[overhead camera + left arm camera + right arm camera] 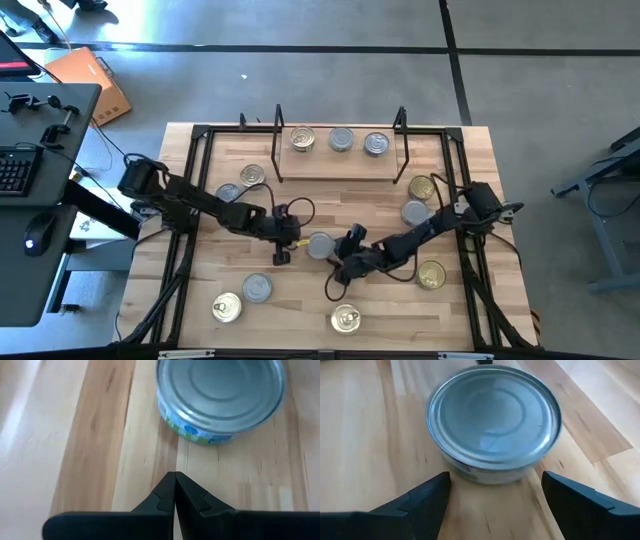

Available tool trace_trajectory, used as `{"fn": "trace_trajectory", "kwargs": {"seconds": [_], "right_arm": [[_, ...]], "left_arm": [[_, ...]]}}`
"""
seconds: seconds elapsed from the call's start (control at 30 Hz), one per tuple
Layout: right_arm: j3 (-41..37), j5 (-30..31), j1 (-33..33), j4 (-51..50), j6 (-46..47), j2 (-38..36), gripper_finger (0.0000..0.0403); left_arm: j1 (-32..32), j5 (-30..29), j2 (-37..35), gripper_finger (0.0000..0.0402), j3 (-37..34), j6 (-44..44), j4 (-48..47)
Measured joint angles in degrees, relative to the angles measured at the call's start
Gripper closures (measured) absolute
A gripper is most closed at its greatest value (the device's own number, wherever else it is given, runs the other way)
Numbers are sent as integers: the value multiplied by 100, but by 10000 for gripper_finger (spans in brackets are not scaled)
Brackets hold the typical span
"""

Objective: Stack canned seafood by type on shelf
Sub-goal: Put the green tuna can on the shelf, then put the green tuna can on the shelf aligned with the other green tuna can

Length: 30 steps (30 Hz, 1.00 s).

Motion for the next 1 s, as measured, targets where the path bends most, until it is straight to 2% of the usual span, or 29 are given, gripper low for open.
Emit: {"fn": "trace_trajectory", "kwargs": {"seconds": [0.13, 0.3, 0.47, 0.6, 0.83, 1.0], "right_arm": [[0, 102, 30, -315, 125, -243, 113], [4, -430, -91, -713, 239, -448, 122], [4, -848, -256, -690, -152, -452, 119], [4, -1262, -462, -636, -335, -452, 95], [4, -1459, -558, -219, -1080, -391, 27], [2, -1353, -545, 451, -1581, -371, 16]], "left_arm": [[-160, -212, -233, 401, -46, -19, -200], [-275, -251, -305, 401, -101, -20, -74], [-338, -162, -138, 401, -103, -19, 35], [-370, -74, 2, 401, -103, -48, 103], [-372, 117, 358, 401, -105, -121, 743], [-328, 157, 517, 401, -109, -117, 1291]]}}
